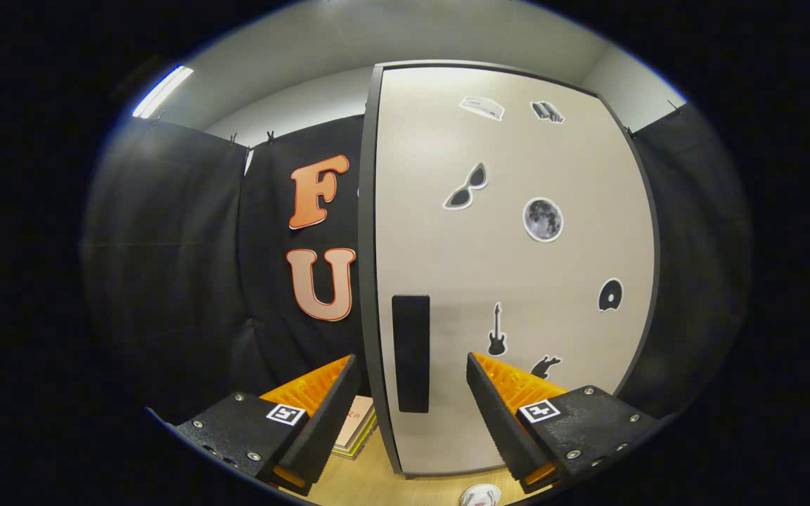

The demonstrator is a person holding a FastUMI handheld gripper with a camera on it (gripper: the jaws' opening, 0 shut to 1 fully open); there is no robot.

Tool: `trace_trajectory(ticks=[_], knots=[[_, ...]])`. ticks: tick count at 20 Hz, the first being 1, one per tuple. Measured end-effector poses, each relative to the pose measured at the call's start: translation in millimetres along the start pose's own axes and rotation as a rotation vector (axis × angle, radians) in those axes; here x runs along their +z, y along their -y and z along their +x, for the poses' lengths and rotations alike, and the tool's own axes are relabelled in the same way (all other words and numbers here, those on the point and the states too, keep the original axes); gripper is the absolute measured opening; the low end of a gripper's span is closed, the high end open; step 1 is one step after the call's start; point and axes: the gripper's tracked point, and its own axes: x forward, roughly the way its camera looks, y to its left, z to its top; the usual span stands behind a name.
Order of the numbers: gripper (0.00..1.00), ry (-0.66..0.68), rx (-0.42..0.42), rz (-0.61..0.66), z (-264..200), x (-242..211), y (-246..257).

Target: Open the shoe cabinet door, grab the shoes and put them into the shoe cabinet, then close the shoe cabinet door.

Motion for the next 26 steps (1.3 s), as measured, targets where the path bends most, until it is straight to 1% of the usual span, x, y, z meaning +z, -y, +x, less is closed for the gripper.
trace_trajectory(ticks=[5,7,8,9,10,12,15,20,24,26], knots=[[0.93,0.003,-0.018,-0.004,29,-8,-5],[0.8,-0.005,-0.047,-0.019,36,-11,1],[0.62,-0.001,-0.058,-0.023,38,-10,2],[0.55,0.002,-0.061,-0.016,39,-10,2],[0.41,-0.004,-0.061,-0.004,39,-10,2],[0.36,-0.01,-0.054,0.004,37,-11,2],[0.32,-0.021,-0.046,0.011,32,-11,2],[0.24,-0.044,-0.047,0.028,10,-13,7],[0.23,-0.047,-0.058,0.029,-13,-11,15],[0.22,-0.052,-0.077,0.036,-22,-12,22]])
